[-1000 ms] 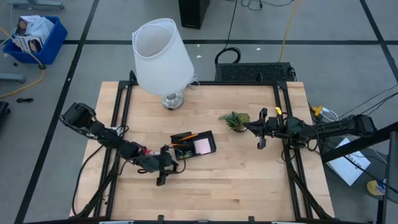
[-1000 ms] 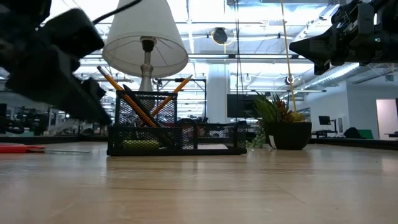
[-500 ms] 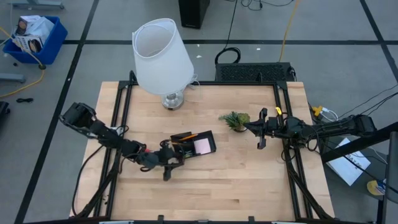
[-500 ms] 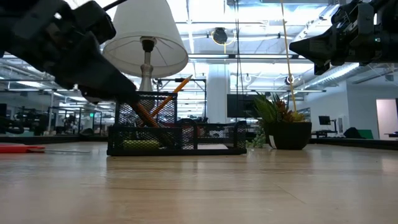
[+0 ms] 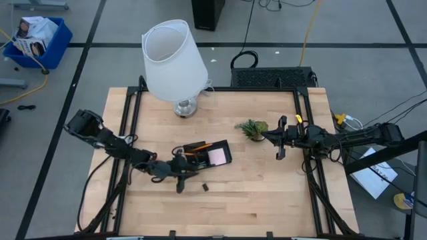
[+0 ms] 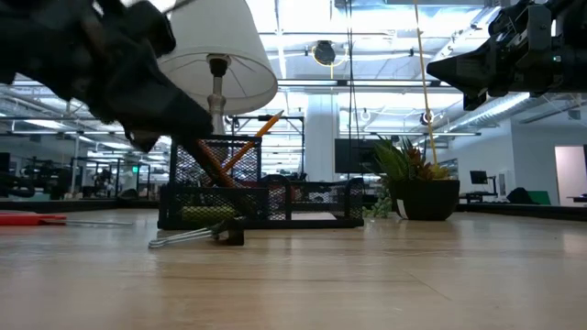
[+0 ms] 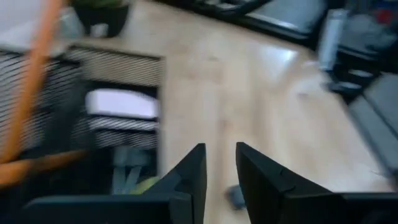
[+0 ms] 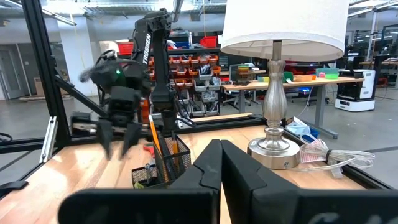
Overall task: Pick and place office supplies into organizer
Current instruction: Put the black binder clip into the black desk organizer
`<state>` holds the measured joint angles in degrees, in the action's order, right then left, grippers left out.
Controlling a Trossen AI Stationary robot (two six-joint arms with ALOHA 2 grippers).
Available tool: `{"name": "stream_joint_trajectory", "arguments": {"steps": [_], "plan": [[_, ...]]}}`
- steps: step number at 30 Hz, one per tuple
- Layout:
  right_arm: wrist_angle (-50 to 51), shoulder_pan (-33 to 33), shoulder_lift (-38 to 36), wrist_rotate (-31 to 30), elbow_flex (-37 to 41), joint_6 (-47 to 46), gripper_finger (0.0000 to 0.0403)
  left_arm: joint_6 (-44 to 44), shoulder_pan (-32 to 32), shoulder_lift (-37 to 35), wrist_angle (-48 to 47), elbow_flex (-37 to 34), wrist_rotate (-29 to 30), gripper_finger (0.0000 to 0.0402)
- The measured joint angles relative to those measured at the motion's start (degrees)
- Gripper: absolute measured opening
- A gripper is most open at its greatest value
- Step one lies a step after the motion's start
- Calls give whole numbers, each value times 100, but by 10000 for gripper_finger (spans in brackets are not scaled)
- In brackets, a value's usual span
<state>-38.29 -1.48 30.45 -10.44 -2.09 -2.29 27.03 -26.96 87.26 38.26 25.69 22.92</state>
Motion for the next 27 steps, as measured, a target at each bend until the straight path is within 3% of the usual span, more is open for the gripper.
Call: {"name": "stream_joint_trajectory", "arguments": {"steps": [3, 6, 11, 15, 21, 27], "plan": [[-2, -1, 0, 0, 0, -1, 0, -203, -206, 62, -283, 249, -90, 109], [-2, -1, -2, 0, -2, -1, 0, 132, -291, 290, -1454, 850, -46, 151], [5, -2, 0, 0, -2, 0, 0, 434, -413, 1188, -2848, 2150, 34, 232], [0, -2, 0, 0, -1, -2, 0, 844, -433, 1859, -3969, 3174, 38, 273], [0, -1, -1, 0, -1, 0, 0, 1805, -413, 2556, -5616, 4441, -35, 285], [1, -2, -2, 0, 0, -2, 0, 1839, -387, 2667, -5940, 4552, -160, 253]]}}
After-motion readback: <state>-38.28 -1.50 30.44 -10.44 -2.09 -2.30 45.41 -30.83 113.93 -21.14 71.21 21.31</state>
